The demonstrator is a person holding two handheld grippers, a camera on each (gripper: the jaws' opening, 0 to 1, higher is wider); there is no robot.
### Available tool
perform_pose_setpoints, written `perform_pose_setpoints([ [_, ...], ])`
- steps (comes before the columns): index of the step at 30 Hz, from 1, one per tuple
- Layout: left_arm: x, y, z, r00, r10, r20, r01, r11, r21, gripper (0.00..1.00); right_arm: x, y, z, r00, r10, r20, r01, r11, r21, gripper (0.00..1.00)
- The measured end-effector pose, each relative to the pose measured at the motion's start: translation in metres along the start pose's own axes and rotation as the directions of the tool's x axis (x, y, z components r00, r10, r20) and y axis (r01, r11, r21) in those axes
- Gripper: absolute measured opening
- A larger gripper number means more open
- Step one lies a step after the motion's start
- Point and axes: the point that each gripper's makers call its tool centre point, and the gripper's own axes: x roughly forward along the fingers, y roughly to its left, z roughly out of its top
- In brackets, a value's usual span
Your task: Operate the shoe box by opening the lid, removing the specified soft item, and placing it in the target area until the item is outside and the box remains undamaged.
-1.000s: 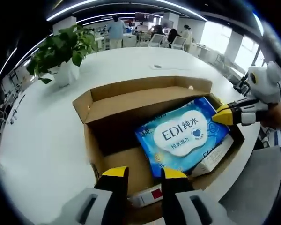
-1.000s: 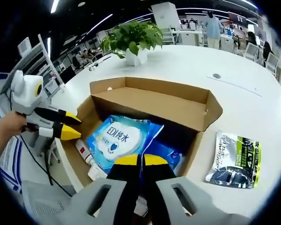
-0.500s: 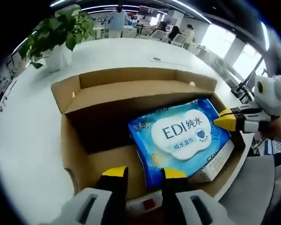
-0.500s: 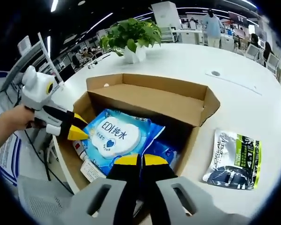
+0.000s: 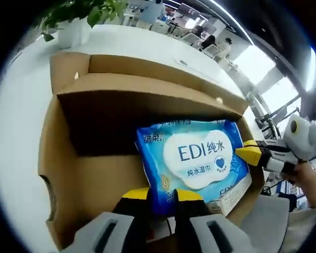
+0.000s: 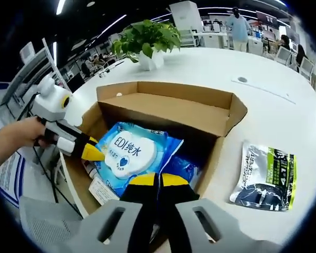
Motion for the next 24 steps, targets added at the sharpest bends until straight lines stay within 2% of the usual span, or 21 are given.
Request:
perform_pose_setpoints([
  [10, -0.008, -0.002, 0.005, 0.999, 0.01, 0.035, -0.011, 1.0, 0.021, 0.05, -0.002, 0.0, 0.001, 1.0, 0.004, 0.001, -0.004, 0.999, 0.038, 0.0],
  [15, -0.012, -0.004, 0.006, 0.999, 0.018, 0.045, -0.019, 0.999, 0.027, 0.04, -0.004, 0.001, 0.002, 1.0, 0.015, 0.006, -0.015, 0.997, 0.077, 0.0],
  [24, -0.026, -0.01, 0.01, 0.996, 0.024, 0.081, -0.028, 0.999, 0.042, 0.03, -0.011, 0.005, 0.007, 0.999, 0.027, 0.02, -0.029, 0.996, 0.089, 0.0],
])
